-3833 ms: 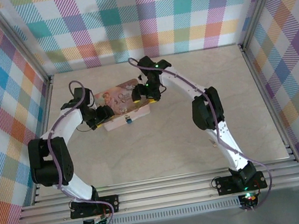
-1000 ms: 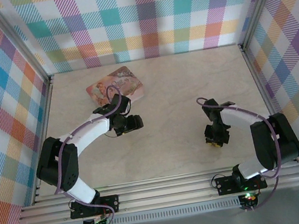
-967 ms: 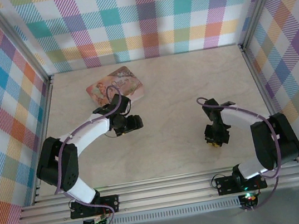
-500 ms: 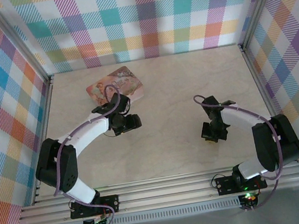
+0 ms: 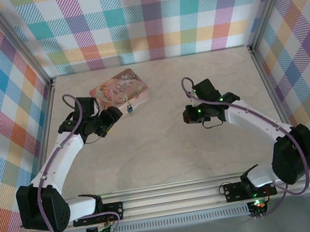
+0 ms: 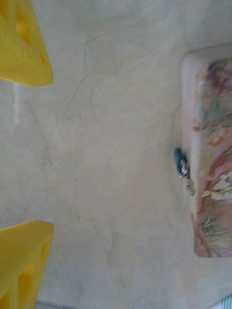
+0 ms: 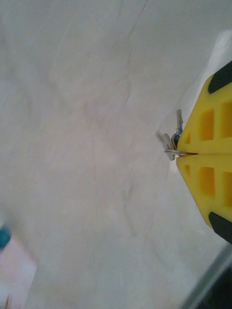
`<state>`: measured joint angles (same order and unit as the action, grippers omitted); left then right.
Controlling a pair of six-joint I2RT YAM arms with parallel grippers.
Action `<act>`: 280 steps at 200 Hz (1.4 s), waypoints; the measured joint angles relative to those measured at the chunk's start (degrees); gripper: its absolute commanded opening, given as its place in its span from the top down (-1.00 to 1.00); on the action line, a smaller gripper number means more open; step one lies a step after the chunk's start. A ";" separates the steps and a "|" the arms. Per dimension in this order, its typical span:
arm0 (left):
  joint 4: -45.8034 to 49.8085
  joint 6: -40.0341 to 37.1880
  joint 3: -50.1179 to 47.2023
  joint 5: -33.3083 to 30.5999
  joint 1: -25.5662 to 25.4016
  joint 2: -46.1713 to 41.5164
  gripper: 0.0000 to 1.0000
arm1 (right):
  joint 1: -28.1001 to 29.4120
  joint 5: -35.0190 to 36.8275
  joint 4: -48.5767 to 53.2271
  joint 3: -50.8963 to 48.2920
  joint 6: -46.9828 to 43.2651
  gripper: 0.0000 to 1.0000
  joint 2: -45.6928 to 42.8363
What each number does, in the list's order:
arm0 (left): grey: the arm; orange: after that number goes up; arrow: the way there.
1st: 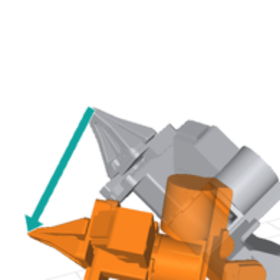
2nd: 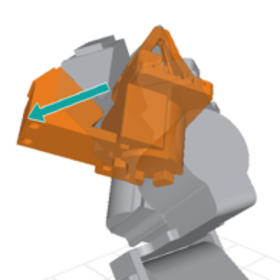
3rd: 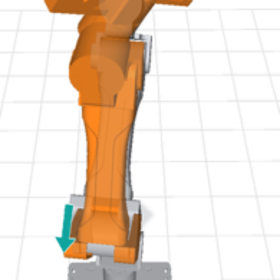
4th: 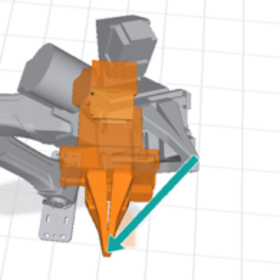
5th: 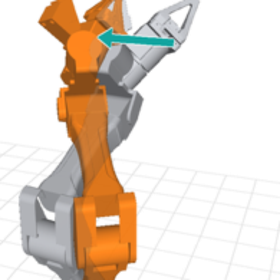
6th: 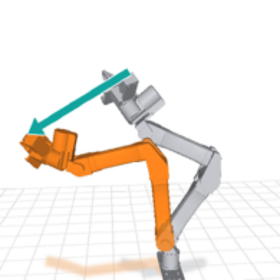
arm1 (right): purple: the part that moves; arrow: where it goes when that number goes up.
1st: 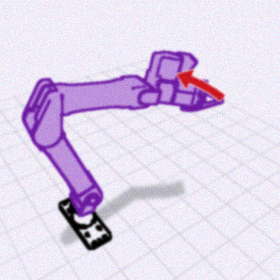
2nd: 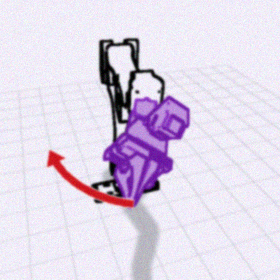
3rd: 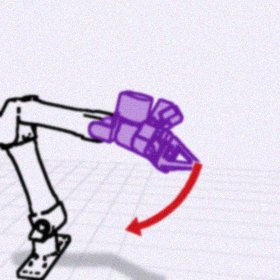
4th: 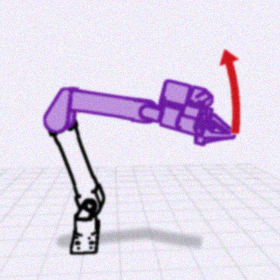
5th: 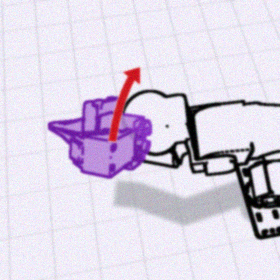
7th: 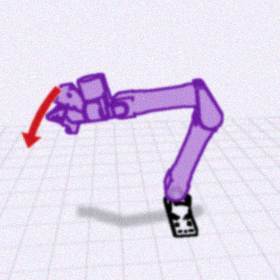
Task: Unlock a padlock with a key
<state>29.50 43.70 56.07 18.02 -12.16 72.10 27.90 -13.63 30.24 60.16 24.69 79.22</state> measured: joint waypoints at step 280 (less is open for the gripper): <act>-28.22 45.46 -3.39 -1.18 -19.50 8.26 0.08 | 7.76 -13.88 -21.92 5.14 10.95 1.00 9.49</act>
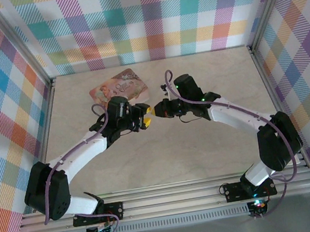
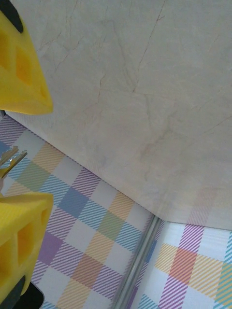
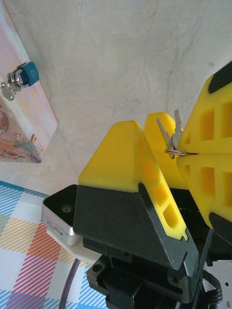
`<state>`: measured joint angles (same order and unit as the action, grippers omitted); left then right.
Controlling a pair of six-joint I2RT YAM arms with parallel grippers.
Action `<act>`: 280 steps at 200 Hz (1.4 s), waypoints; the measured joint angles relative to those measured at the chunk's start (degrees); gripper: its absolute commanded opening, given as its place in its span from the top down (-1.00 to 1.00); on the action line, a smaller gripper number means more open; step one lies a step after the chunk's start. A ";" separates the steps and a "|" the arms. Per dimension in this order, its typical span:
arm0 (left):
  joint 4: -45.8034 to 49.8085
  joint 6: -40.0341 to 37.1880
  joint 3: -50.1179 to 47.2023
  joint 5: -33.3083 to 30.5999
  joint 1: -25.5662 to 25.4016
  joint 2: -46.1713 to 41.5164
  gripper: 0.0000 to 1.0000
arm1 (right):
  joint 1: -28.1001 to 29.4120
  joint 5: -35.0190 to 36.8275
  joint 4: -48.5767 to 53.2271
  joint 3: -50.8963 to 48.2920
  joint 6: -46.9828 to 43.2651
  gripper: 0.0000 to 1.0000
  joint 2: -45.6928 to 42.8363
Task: Unlock a padlock with a key
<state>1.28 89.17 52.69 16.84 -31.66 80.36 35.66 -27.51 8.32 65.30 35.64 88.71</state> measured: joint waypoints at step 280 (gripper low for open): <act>3.02 -26.14 8.57 -2.36 -0.20 -0.28 1.00 | -0.42 2.91 5.77 -1.68 -3.06 0.08 -8.57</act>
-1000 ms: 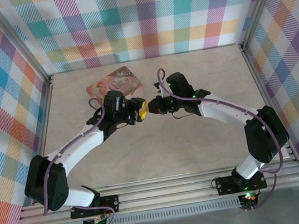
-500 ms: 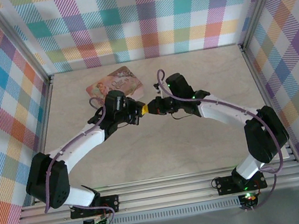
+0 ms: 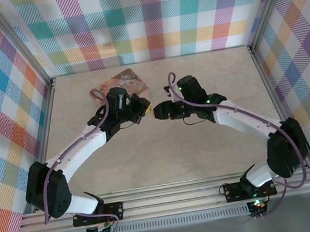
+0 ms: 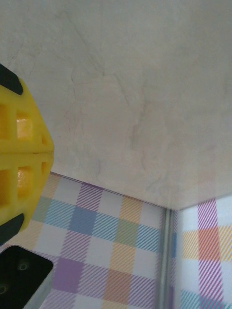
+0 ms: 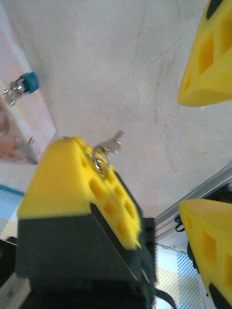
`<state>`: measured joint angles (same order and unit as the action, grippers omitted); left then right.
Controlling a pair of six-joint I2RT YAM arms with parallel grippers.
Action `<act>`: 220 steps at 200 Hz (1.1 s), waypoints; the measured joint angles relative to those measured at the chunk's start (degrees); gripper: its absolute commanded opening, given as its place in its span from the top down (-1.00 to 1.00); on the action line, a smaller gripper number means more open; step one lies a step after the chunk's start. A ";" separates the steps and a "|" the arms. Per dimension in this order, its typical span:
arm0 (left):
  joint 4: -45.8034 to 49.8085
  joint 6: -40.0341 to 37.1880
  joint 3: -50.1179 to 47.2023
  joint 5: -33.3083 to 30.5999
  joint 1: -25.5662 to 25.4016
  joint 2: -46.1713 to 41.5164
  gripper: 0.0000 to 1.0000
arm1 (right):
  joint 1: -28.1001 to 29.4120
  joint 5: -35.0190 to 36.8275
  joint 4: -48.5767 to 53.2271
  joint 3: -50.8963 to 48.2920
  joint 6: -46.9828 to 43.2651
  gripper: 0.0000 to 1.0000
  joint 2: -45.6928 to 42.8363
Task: Unlock a padlock with a key
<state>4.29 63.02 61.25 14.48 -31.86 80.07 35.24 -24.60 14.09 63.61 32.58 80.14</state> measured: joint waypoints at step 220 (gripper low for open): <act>-7.72 -32.48 5.44 23.67 0.00 -10.16 1.00 | -2.86 -18.14 -7.23 3.45 -7.91 -0.23 -7.98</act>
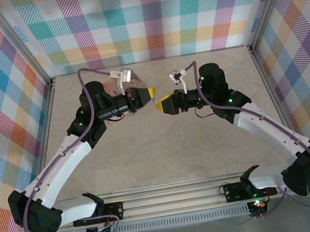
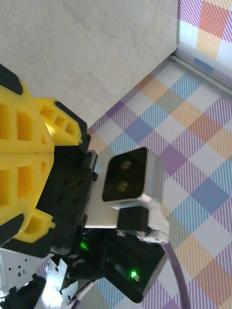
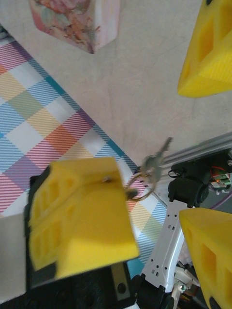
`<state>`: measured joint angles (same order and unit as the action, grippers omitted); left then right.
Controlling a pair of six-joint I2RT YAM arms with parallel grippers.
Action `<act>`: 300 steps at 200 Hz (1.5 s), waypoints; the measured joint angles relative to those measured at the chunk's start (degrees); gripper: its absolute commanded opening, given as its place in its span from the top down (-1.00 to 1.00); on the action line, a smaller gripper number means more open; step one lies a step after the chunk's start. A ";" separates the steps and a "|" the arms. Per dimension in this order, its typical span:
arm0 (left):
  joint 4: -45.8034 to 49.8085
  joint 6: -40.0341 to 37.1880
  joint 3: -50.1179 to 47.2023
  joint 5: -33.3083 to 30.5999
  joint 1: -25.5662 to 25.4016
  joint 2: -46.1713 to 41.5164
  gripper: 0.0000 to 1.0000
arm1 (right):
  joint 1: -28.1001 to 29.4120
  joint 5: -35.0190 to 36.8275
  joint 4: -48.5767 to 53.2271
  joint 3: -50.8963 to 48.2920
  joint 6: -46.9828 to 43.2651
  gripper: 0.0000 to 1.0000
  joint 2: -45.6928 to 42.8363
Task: Unlock a padlock with a key
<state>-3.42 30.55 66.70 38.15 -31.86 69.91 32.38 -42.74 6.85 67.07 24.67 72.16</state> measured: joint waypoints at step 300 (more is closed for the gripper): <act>2.38 4.28 1.84 6.36 5.90 2.99 -0.02 | 2.40 5.42 -5.73 -6.62 -12.76 1.00 1.11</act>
<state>-1.04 34.83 68.53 44.51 -25.96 72.90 34.79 -37.32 1.13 60.45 11.90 73.28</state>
